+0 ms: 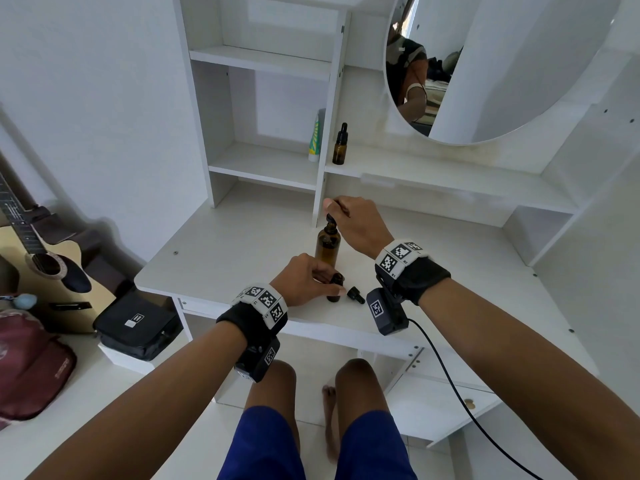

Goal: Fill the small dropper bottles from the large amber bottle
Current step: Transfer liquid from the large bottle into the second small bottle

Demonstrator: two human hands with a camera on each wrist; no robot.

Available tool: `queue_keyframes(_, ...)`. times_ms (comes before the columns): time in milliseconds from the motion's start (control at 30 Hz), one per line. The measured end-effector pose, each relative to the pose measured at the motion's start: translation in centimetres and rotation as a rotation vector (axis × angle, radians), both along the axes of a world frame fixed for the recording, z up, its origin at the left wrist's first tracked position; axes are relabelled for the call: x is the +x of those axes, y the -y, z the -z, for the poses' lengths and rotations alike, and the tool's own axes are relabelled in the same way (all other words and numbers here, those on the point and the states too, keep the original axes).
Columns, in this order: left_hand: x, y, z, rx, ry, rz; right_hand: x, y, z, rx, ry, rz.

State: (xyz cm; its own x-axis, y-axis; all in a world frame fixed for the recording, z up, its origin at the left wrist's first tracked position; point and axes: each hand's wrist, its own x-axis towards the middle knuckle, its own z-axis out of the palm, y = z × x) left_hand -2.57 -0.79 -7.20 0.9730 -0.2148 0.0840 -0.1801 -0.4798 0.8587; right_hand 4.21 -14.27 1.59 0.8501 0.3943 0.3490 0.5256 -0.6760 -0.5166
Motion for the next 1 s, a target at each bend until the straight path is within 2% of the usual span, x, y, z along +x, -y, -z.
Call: queue_keyframes(1000, -0.13, -0.06, -0.15, 0.007, 0.008, 0.001, -0.36, -0.1, 0.15, -0.047, 0.023, -0.042)
